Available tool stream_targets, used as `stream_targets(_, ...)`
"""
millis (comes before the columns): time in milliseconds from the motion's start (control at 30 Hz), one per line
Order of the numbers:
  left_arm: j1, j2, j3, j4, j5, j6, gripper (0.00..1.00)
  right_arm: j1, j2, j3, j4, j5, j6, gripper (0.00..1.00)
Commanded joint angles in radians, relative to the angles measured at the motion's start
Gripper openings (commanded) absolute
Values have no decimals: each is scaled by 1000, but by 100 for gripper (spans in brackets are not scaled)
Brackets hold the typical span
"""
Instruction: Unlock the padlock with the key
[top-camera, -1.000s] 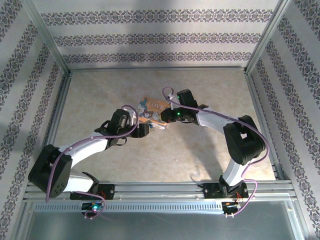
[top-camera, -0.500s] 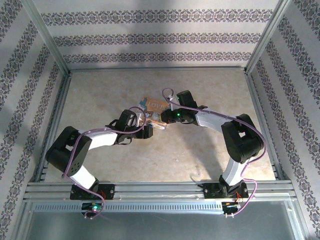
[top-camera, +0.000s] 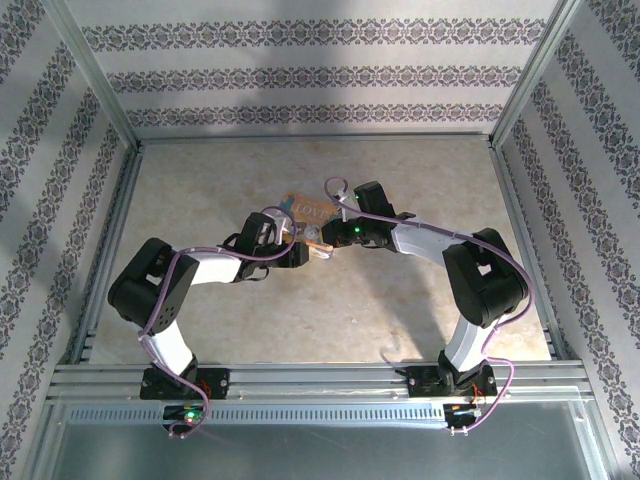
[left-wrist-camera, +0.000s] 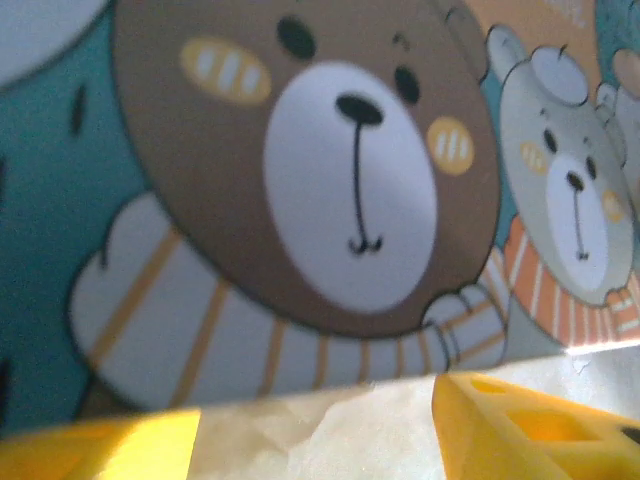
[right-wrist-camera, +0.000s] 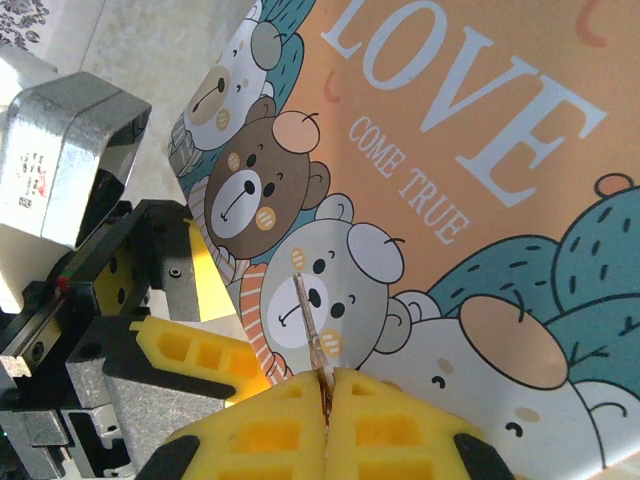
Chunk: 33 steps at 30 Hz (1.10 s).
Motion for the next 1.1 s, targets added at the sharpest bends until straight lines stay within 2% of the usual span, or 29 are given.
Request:
stream_targets(0, 10, 33, 24, 82, 30, 40, 60, 12, 5, -33, -48, 36, -9, 0)
stream_targets(400, 5, 71, 29, 152, 93, 11, 52, 13, 6, -31, -46, 36, -7, 0)
stream_targets(1067, -26, 72, 27, 222, 64, -76, 44, 23, 11, -21, -48, 40, -1, 0)
